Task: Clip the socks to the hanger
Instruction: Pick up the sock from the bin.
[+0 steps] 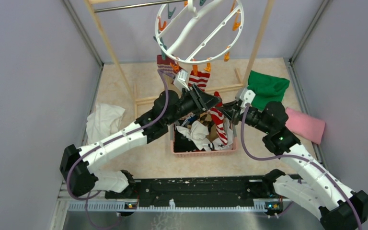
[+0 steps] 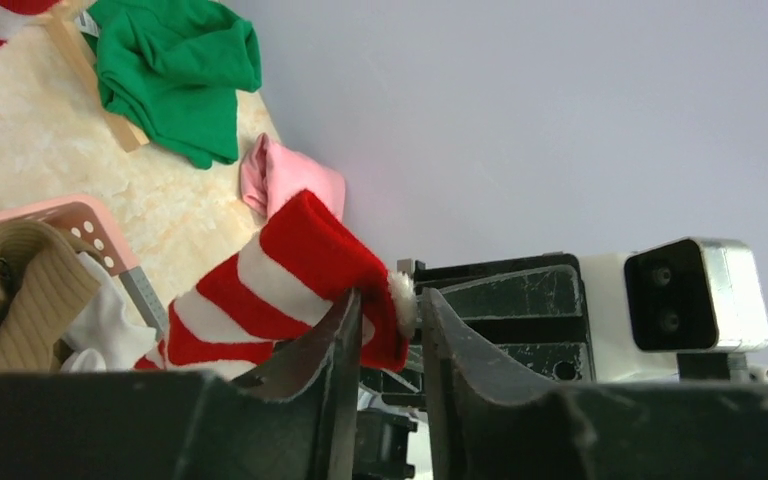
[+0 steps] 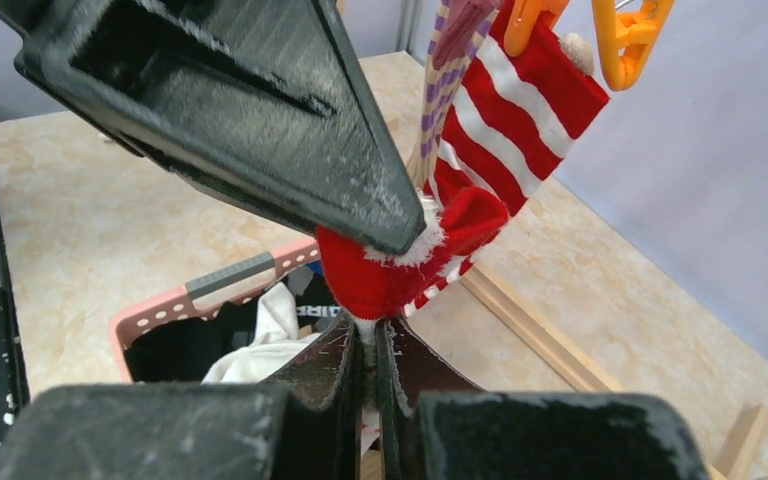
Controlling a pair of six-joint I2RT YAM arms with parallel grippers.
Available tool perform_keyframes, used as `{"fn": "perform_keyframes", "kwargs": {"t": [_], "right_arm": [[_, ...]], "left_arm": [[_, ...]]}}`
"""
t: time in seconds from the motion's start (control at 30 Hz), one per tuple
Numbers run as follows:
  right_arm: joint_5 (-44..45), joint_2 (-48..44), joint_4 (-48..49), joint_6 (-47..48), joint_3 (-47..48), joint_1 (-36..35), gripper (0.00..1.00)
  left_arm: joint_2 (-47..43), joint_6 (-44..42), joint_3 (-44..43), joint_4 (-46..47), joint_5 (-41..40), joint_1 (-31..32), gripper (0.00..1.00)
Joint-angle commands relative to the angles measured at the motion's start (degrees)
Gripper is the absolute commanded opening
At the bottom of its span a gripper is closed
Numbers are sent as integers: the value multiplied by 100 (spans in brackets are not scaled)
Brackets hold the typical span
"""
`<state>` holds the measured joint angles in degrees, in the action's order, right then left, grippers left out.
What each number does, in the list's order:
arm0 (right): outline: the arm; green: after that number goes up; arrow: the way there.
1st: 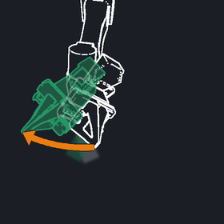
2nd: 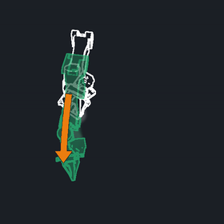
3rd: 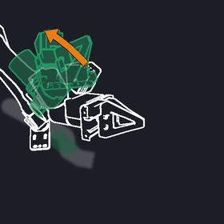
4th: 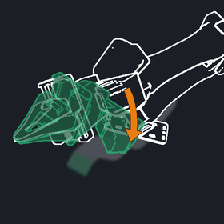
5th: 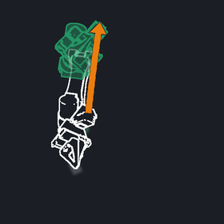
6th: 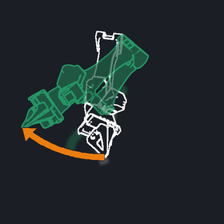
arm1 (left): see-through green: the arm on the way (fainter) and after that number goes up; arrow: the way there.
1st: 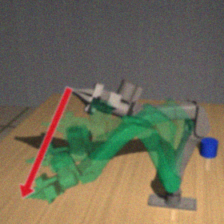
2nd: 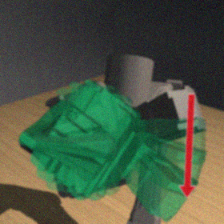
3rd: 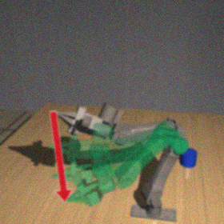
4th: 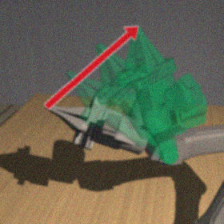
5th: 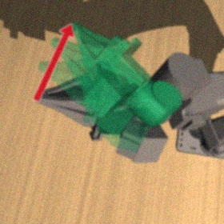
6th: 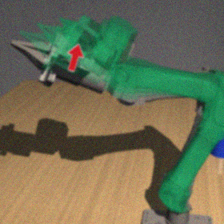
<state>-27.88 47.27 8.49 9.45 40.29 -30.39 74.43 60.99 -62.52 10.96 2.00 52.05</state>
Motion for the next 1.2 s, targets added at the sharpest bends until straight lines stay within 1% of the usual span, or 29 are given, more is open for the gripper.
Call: {"fn": "perform_keyframes", "kwargs": {"t": [0.0,0.07,0.17,0.23,0.27,0.33,0.4,0.47,0.57,0.7,0.77,0.9,1.07,1.17], "right_arm": [[-397,-173,166,127,143,-76,1],[-652,-227,155,177,69,-12,1],[-989,-295,171,179,-17,133,1],[-1224,-341,250,240,-101,189,1],[-1360,-357,292,320,-147,206,1],[-1901,-364,408,487,-234,218,2],[-2436,-347,548,565,-300,218,3],[-3036,-310,817,545,-376,218,4],[-3554,-199,1448,253,-513,222,4],[-4054,-33,1868,69,-513,181,4],[-4143,5,1993,25,-521,141,4],[-4265,46,2098,-18,-521,78,4],[-4272,49,2130,-57,-546,69,4],[-4265,56,2146,-71,-557,67,5]], "left_arm": [[-524,-601,127,494,-107,-20,45],[-868,-1242,216,438,59,-118,63],[-1474,-2538,351,145,664,-321,83],[-1928,-3590,467,-185,1082,-384,95],[-2132,-4111,532,-369,1177,-383,98],[-2542,-4709,771,-632,1232,-390,99],[-2890,-5208,1073,-550,1413,-396,99],[-3003,-5596,1323,-339,1730,-396,99],[-2987,-5939,1737,261,2355,-397,99],[-2811,-5972,2082,916,2621,-398,99],[-2653,-5906,2096,1042,2678,-398,91],[-2283,-5685,2070,1356,2844,-396,83],[-1972,-5456,2075,1838,3001,-395,79],[-1855,-5331,2102,2099,3117,-389,73]]}}
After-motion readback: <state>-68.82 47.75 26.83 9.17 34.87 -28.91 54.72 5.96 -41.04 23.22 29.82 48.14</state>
